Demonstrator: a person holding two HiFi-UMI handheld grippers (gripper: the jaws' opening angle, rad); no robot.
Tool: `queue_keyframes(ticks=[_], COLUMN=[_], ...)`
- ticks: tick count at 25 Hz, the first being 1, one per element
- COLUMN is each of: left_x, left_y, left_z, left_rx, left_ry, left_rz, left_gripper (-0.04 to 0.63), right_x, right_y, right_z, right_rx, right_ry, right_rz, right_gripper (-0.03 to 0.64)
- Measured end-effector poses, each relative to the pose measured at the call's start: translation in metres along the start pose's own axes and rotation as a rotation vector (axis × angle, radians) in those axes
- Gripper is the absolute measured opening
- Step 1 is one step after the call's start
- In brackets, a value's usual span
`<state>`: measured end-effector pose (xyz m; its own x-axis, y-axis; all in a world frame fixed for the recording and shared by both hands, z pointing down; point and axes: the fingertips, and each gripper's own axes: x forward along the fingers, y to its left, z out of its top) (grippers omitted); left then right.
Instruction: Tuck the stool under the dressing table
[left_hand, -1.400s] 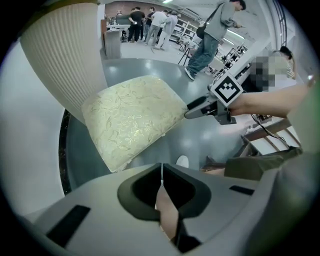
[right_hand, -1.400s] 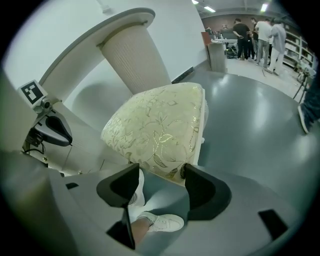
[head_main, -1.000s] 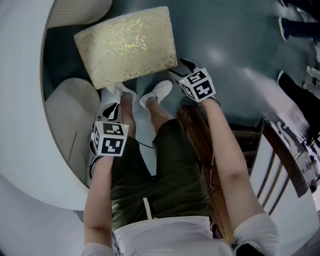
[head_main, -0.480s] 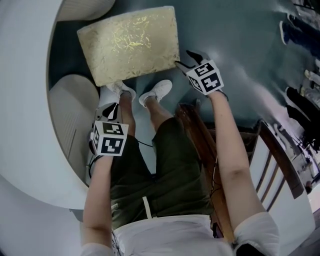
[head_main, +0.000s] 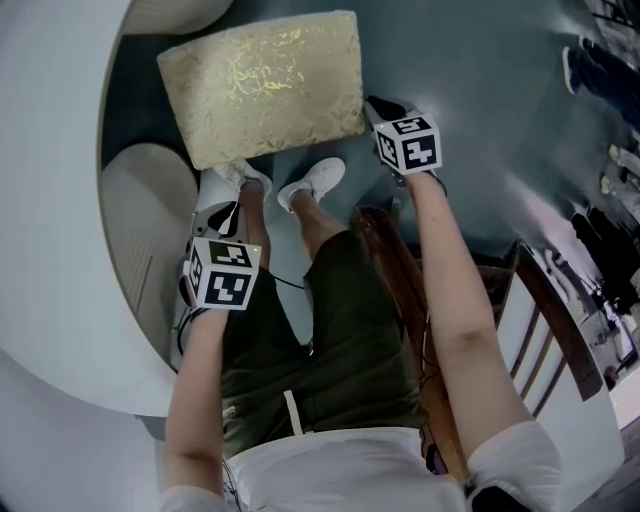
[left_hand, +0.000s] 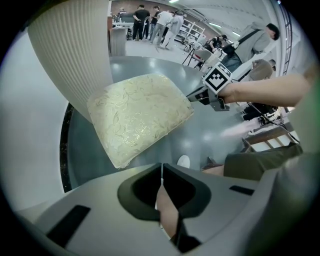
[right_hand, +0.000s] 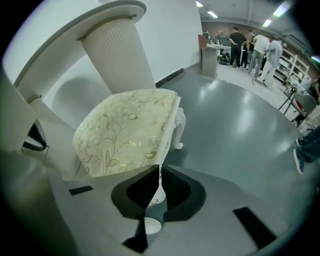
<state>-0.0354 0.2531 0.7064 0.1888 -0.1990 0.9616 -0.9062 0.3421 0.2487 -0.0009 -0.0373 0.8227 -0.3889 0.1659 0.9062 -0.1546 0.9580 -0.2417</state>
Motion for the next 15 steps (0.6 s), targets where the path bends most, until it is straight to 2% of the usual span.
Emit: queue_keyframes(ticks=[4,8,11,15], left_x=[-0.002,-0.001,-0.001,0.002], left_y=[0.002,0.004,0.002,0.0], left_z=[0.0,0.002,0.001,0.002], left_rx=[0.001,0.014,0.018,0.026], left_ry=[0.008,0.01,0.017,0.024], left_rz=[-0.001,-0.001,-0.005,-0.011], left_gripper=[0.011,0.011,0.011,0.011], right_x=[0.004,0.004,-0.001,-0.004], right_y=[-0.002,0.001,0.007,0.013], right_z=[0.014,0.021,0.025,0.032], right_rx=[0.078,0.005,0.018,0.047], right_ry=[-0.043,-0.026,-0.052,-0.09], right_rz=[-0.035,-0.059,-0.038,-0.063], right_gripper=[0.01,0.005,0.005,0.003])
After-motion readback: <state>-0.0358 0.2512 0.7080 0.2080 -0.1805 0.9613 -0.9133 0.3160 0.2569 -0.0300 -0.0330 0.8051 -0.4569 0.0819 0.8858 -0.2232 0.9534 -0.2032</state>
